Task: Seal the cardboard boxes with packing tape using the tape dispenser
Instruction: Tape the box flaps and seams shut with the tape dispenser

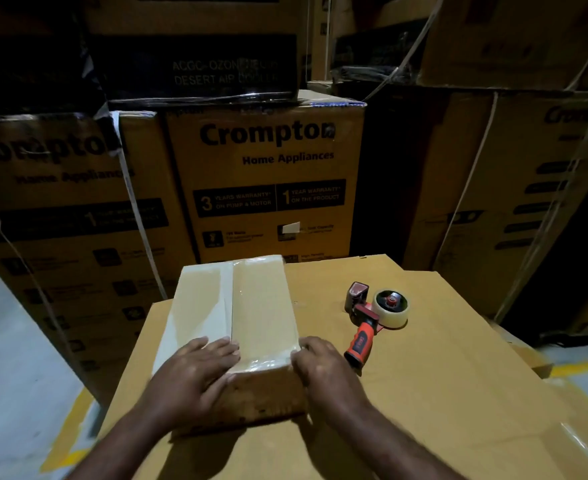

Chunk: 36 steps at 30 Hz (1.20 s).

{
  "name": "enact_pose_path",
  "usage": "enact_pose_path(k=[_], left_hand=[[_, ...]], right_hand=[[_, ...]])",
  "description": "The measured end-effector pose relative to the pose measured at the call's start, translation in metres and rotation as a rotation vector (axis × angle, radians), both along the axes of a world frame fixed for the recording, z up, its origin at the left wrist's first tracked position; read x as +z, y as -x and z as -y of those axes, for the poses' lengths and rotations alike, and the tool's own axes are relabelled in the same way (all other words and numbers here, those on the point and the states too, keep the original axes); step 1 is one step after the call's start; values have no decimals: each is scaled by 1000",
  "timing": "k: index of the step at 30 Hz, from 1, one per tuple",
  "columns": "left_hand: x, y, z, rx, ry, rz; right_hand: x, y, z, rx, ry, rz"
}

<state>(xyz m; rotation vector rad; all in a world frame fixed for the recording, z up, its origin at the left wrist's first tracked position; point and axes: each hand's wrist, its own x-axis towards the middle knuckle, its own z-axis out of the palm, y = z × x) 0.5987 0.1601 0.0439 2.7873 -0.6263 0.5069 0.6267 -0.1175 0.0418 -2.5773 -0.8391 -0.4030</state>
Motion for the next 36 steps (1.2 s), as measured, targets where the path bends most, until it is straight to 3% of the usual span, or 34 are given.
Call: enact_pose_path(k=[4, 7, 11, 16, 20, 27, 32, 36], left_hand=[[25, 4, -16, 178, 218, -231], [46, -8, 11, 316, 105, -166], [47, -33, 43, 329, -45, -56], [29, -80, 28, 345, -111, -363], [28, -129, 12, 371, -151, -430], [29, -210, -14, 429, -132, -415], [22, -217, -11, 432, -75, -361], [22, -206, -5, 416, -48, -309]], right_hand=[[12, 16, -19, 10, -169, -187], [29, -2, -28, -135, -313, -236], [30, -17, -43, -151, -111, -382], [30, -13, -53, -145, 207, -410], [36, -13, -58, -152, 337, -413], [52, -14, -58, -175, 402, -478], [49, -65, -73, -196, 299, -237], [40, -145, -103, -181, 226, -216]])
